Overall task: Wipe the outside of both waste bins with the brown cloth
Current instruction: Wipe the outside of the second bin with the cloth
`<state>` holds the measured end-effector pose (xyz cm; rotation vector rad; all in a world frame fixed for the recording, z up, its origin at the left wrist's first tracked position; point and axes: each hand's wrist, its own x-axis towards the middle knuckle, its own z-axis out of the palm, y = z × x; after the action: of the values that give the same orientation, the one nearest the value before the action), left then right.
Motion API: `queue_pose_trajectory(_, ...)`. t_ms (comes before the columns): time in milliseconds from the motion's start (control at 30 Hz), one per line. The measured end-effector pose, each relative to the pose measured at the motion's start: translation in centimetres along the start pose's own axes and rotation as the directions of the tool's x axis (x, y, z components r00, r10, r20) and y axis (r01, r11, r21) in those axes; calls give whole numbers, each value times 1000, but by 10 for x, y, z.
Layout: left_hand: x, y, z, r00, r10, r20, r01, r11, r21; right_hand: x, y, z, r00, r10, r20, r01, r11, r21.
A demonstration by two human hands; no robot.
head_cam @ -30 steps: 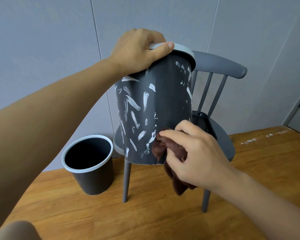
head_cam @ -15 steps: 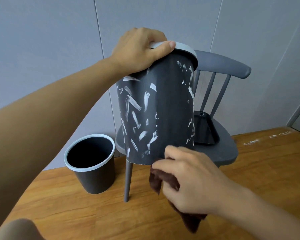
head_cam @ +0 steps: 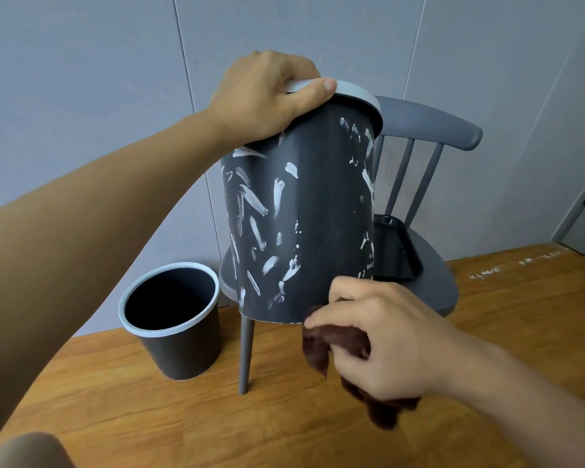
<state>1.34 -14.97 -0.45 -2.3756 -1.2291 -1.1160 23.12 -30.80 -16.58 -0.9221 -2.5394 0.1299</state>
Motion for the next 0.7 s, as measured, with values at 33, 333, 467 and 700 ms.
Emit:
queue_pose_trajectory(33,0,1,0,1000,0,2,0,1000,-1,0,0,-2,1000,-2,-3,2,1000,9)
queue_pose_trajectory(333,1,6,0,1000,19,18,-19,1000,-9,27,30,-16,823,131,-553,-112,991,69)
queue_pose_trajectory(467,-3,0,-2,1000,6,23,-4,998,-70,13,9,0,986,-78,-150,69,996,-61)
queue_pose_trajectory(700,-6,-3,-17,990,21,141,5,983,-181,15,29,-12,866,55,-497,-2,994,108)
